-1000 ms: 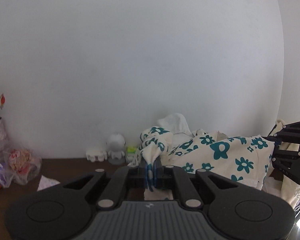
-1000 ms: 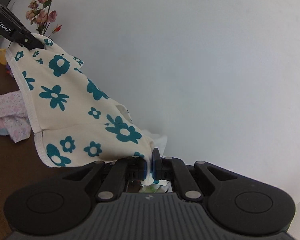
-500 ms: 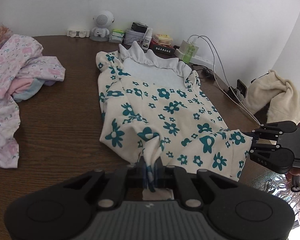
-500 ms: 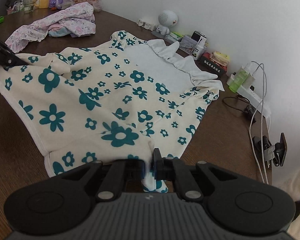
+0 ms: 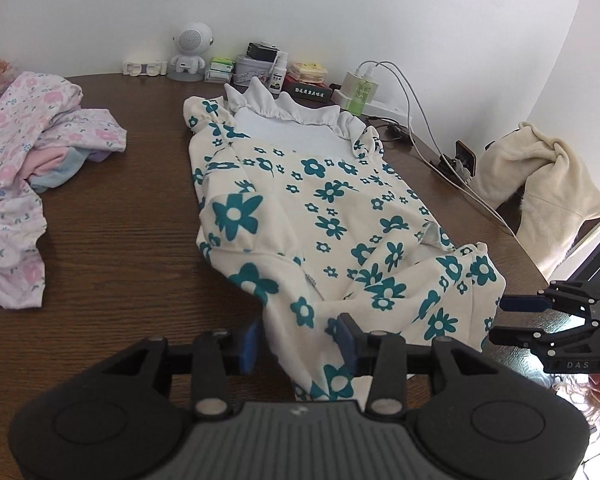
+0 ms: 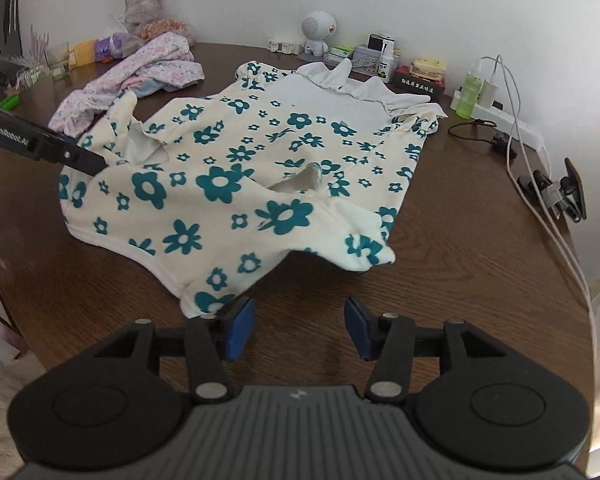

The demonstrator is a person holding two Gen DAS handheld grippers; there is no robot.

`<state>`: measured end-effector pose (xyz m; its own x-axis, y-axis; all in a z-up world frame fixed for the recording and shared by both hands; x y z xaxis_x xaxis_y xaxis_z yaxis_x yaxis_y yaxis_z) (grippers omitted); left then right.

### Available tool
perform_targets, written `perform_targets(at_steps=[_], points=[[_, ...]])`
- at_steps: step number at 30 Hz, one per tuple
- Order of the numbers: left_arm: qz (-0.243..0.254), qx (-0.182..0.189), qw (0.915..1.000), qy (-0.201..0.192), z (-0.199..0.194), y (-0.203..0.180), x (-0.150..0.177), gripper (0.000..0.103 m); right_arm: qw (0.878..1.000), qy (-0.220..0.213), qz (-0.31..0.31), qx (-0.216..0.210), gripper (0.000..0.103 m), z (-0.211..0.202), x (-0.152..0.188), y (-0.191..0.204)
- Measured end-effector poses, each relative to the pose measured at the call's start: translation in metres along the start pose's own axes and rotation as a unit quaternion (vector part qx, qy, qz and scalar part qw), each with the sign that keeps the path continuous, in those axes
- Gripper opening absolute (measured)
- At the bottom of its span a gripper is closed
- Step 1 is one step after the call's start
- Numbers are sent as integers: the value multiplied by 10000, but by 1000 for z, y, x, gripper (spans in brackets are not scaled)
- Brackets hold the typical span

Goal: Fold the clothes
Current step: 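Open both grippers and release the dress hem onto the table, then grasp the dress hem with both grippers and lift it up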

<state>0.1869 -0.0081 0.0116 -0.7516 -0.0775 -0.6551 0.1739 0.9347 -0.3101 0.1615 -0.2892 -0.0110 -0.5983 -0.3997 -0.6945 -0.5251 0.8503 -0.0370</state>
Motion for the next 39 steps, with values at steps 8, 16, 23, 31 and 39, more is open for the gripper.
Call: perform_targets(at_steps=[8,16,23,31,39], points=[[-381,-212,9989,-165,1,10,-12,56,9820,-234,1811,-477,54,10,-13,-15],[-522,-60,9986,54,15,22,-11,6,9452,-282,3113,-947,3,29,-6,-40],[-958,142,9952,124,-7,42,9,7,9442,-216,3075,-1160,1,14,4,-38],[-974,-95,9952,43,-11,46,6,35,9383,-135,3307,-1004,31,19,7,-46],[-689,-73,9975,122,0,42,4,3,9435,-56,3164,-979,5,28,1,-47]])
Point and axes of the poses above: each gripper's, at about its wrist camera, not at the fingertips, and z roughly the way its jaws point, y to its left, x to its underside, the point moved 4 cm from there along z, roughly the way its jaws point, and after that the axes turned 4 degrees about -z, right-handed, at the moved point
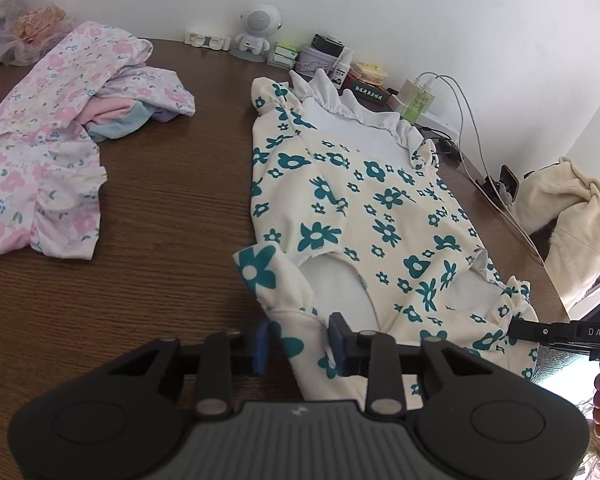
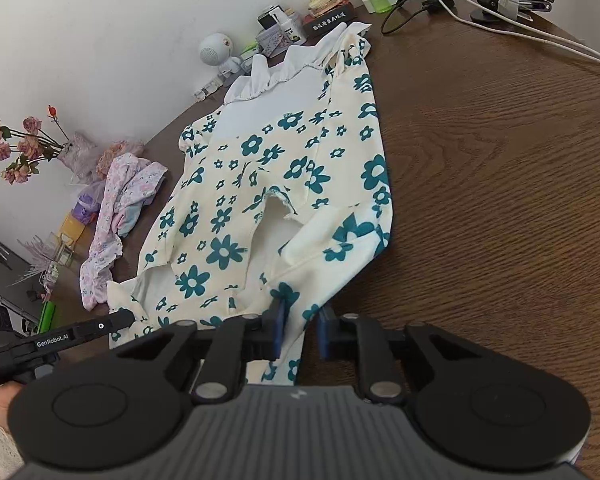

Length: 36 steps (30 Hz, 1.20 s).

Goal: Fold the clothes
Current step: 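Grasp the dress hem with both grippers and lift it up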

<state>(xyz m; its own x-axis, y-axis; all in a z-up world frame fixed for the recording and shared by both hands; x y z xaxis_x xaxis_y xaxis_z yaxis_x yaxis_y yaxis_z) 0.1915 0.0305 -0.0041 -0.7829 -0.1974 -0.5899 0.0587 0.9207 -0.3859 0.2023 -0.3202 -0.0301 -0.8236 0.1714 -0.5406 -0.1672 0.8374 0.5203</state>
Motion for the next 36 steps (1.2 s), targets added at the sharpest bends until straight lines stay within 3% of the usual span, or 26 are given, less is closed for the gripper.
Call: perform_targets(at_steps=[3,7,11,16,19,22,24,28,31,36], points=[[307,-4,9994,-134,-11,-5,1,3,9999,-45,-106,-48,2,-5,1,4],[352,125,9989,-295,-27,-10,-6,3,9996,-128,-136,-208,2,-21,2,9],[295,393,9964,-687,-49,-22,-49,2,9980,-426,-116,-448,2,-39,-18,22],[262,390,9831,-1769,-101,-63,-163,2,9873,-1359,-456,-684,1,-80,-114,72],[196,474,9648,-2578,-158,-101,-230,2,9720,-2114,-717,-731,1,-123,-186,118],[143,517,9471,-3165,-210,-130,-265,2,9490,-2893,-853,-921,1,-176,-238,165],[80,367,9462,-3213,-223,-139,-275,2,9380,-3199,-842,-1033,1,-200,-258,184],[-270,445,9467,-3180,-240,-145,-287,2,9400,-3220,-764,-826,2,-206,-273,199],[-171,500,9371,-3451,-265,-153,-284,2,9285,-3466,-653,-1160,2,-225,-276,205],[-43,483,9236,-3803,-297,-163,-285,2,9218,-3585,-927,-1151,2,-250,-271,219]])
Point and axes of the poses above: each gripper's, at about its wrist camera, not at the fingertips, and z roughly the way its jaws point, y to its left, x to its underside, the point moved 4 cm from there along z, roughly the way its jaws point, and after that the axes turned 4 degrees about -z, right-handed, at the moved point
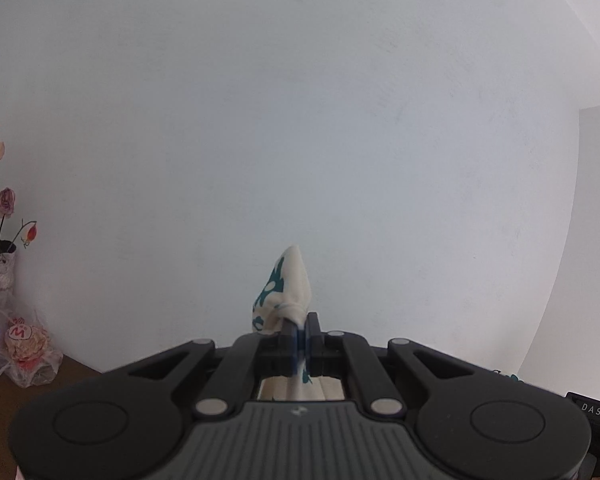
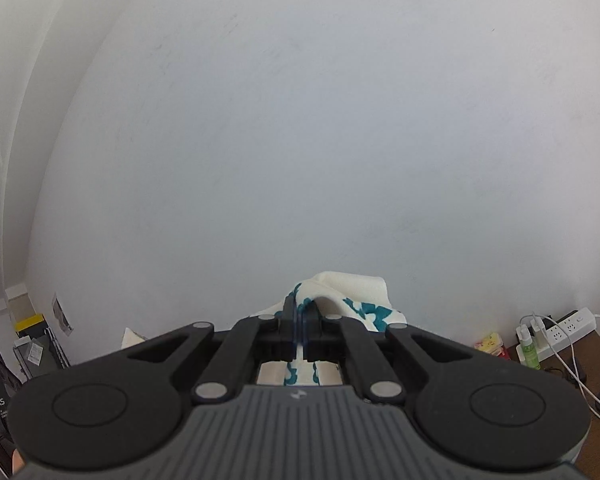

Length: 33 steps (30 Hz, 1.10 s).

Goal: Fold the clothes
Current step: 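Grasp the dress hem with both grippers and lift it up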

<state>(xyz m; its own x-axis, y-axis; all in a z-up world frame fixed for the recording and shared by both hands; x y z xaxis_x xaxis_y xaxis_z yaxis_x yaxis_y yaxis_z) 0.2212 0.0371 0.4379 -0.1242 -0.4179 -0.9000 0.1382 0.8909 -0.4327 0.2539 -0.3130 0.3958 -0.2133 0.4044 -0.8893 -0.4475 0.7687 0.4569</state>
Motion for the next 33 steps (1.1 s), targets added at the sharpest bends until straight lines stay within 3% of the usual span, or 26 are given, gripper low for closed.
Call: perform_targets(at_steps=[5,12,15,19,22,26,29,33], points=[[-88,-78,9999,22,24,4,-2,2,9997,-39,-211,120,2,12,-10,2],[-501,-332,9973,420,125,48,30,2,9974,322,100,629,2,92,11,-52],[-325,-416,9982,298,165,51,34,2,9950,447,50,895,2,136,14,-72],[-174,-313,9993,-45,192,40,14,2,9943,351,-116,1005,2,171,-6,-77],[26,-103,9991,-400,186,23,-7,2,9958,56,-255,873,2,176,-33,-65],[288,-14,9987,-421,163,11,-1,2,9964,-219,-428,692,2,161,-51,-52],[662,-157,9976,-118,140,12,34,2,9971,-54,-427,628,2,146,-35,-58],[841,-250,9949,506,105,30,114,2,9958,521,-474,592,2,115,24,-78]])
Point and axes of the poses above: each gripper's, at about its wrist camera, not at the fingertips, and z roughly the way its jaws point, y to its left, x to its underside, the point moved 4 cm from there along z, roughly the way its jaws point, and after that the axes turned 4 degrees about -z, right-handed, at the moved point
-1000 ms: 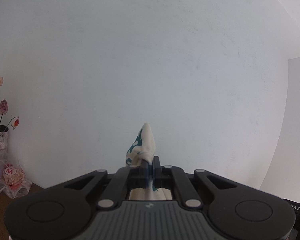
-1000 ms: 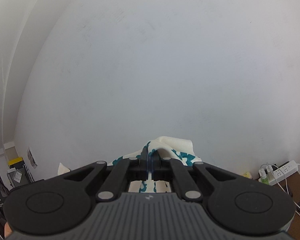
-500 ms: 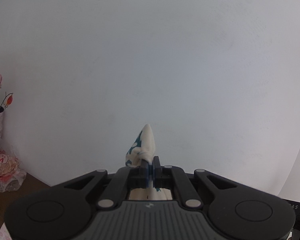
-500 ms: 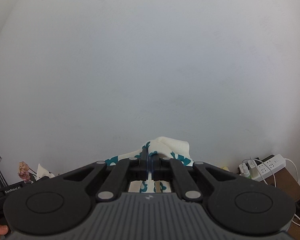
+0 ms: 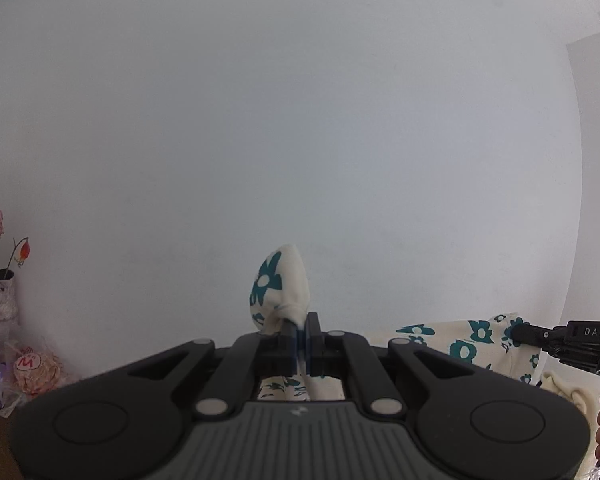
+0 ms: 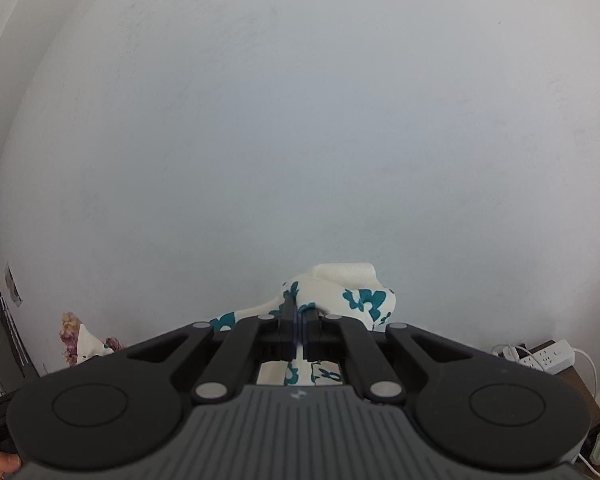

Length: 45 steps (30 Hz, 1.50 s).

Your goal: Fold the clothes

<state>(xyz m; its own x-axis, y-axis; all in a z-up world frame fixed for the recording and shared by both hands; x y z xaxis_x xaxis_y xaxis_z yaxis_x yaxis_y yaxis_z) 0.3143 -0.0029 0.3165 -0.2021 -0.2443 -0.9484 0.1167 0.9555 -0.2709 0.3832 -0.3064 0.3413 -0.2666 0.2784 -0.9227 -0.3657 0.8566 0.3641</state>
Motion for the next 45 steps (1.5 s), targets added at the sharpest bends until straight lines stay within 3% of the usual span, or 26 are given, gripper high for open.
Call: perform_targets(at_steps=[2,5,8,10,11,13,19,21,23,25,26,30,32,34,37,39,42,45], points=[[11,-7,9991,434,-14,5,54,2,9993,374,35,-9,2,-11,43,-15],[-196,16,9921,1241,-46,25,144,2,9924,1182,354,7,2,-41,139,-48],[-611,67,9774,2021,-74,44,226,2,9758,1961,963,13,2,-98,249,-56],[-880,101,9652,2461,-95,92,268,2,9637,2322,1317,35,2,-131,310,-67],[-984,95,9610,2583,-107,94,284,2,9576,2475,1473,41,2,-146,339,-74],[-1185,86,9525,2803,-133,94,316,2,9500,2671,1612,94,2,-164,371,-79],[-1194,14,9468,2989,-165,80,326,4,9442,2849,1638,243,3,-185,386,-74],[-1108,-43,9462,3041,-169,79,326,15,9429,2933,1550,303,6,-187,394,-75],[-973,-148,9460,3088,-171,82,325,42,9396,3055,1499,376,19,-186,399,-76],[-848,-162,9500,3001,-179,86,316,45,9380,3127,1417,473,38,-188,401,-80],[-812,-166,9522,2941,-182,89,310,46,9387,3130,1345,532,41,-191,400,-82],[-480,-171,9625,2665,-182,95,280,53,9524,2814,794,861,41,-199,375,-90],[-136,-171,9662,2570,-169,89,269,52,9596,2643,485,836,41,-190,360,-86],[297,-46,9642,2634,-149,75,269,51,9629,2618,135,642,40,-173,352,-76],[1119,213,9431,3123,-118,54,291,50,9522,2926,-801,361,35,-135,357,-51],[1799,280,9250,3334,-105,41,309,50,9332,3233,-1550,246,35,-112,367,-36],[2444,305,9059,3445,-93,33,324,50,9022,3531,-2478,78,35,-92,381,-22],[3053,326,8838,3530,-82,26,339,50,8779,3753,-2976,-18,29,-81,396,-13]])
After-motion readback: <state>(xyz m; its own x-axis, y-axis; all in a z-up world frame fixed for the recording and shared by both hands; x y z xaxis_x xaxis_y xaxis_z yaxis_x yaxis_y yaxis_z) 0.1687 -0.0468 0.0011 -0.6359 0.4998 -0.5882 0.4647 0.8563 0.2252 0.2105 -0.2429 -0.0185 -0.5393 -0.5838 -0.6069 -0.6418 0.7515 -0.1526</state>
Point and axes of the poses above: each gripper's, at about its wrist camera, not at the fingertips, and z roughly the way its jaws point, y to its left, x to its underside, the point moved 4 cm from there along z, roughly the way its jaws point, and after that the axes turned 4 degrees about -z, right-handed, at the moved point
